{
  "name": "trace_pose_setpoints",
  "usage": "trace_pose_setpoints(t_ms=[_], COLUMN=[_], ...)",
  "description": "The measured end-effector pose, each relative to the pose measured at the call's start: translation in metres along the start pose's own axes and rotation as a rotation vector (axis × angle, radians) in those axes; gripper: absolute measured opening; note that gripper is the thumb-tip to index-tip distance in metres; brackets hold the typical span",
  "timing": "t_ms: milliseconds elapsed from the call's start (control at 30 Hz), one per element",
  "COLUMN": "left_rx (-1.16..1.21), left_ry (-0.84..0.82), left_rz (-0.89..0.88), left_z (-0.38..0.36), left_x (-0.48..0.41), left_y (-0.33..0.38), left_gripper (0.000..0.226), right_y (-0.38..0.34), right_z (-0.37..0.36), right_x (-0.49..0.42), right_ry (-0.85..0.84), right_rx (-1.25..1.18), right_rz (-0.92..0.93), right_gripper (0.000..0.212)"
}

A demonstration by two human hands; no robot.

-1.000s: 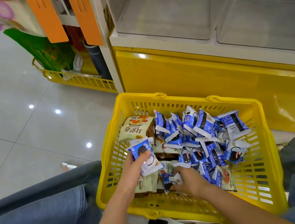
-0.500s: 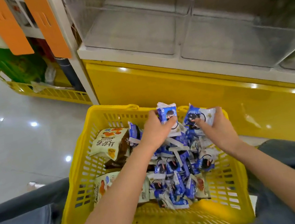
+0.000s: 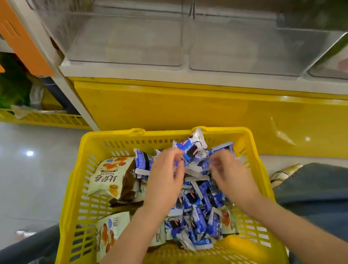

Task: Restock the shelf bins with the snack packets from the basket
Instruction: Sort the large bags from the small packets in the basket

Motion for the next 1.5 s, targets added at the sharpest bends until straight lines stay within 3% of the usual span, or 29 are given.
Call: trace_pose_setpoints(t_ms=[133, 267, 400, 500, 567, 633, 733, 867, 967, 1133, 1233, 1367, 1500], left_rx=[-0.06, -0.127, -0.254, -0.363, -0.353, -0.213, 0.011, 0.246, 0.36, 0.698, 0.884, 0.807, 0.716], left_ry=[-0.343, -0.568, -0.65, -0.615, -0.575, -0.505, -0.332, -0.163, -0.098, -0.127, -0.143, -0.135, 0.0], left_rz=[0.312, 0.476, 0.495, 0.471, 0.469, 0.54, 0.642, 0.718, 0.763, 0.919, 0.915, 0.884, 0.923], left_z=[-0.021, -0.043, -0.052, -0.046, -0.039, -0.028, -0.005, 0.021, 0.034, 0.039, 0.041, 0.04, 0.045], left_x=[0.065, 0.087, 0.09, 0.087, 0.084, 0.083, 0.08, 0.075, 0.071, 0.078, 0.083, 0.089, 0.094], left_y=[-0.058, -0.083, -0.089, -0.089, -0.09, -0.091, -0.088, -0.076, -0.069, -0.059, -0.053, -0.049, -0.054], left_gripper=[0.028, 0.049, 0.048, 0.037, 0.041, 0.042, 0.025, 0.004, 0.006, 0.022, 0.03, 0.06, 0.053], right_y=[-0.002, 0.007, 0.021, 0.026, 0.028, 0.027, 0.017, -0.011, -0.037, -0.065, -0.068, -0.075, -0.062], right_z=[-0.049, -0.076, -0.088, -0.093, -0.095, -0.092, -0.08, -0.055, -0.043, -0.044, -0.048, -0.056, -0.065], right_x=[0.05, 0.074, 0.082, 0.083, 0.081, 0.077, 0.066, 0.049, 0.042, 0.046, 0.048, 0.053, 0.05], right_ry=[-0.412, -0.561, -0.676, -0.696, -0.715, -0.75, -0.785, -0.588, -0.5, -0.573, -0.479, -0.473, -0.473], right_rx=[0.033, 0.16, 0.173, 0.103, 0.106, 0.097, 0.012, -0.348, -0.643, -0.651, -0.735, -0.742, -0.57], right_rz=[-0.048, -0.161, -0.276, -0.372, -0.351, -0.31, -0.245, -0.348, -0.495, -0.368, -0.467, -0.368, -0.201], right_gripper=[0.01, 0.027, 0.051, 0.044, 0.04, 0.038, 0.04, 0.043, 0.042, 0.037, 0.03, 0.021, 0.016])
Point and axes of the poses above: each hand's wrist, its own x-axis away from the middle knuckle, its own z-axis out of the back of the hand, y = z × x, the point moved 3 cm from there along -x, towards the middle knuckle, and after that the axes turned 7 degrees about y, right-handed, at the moved point
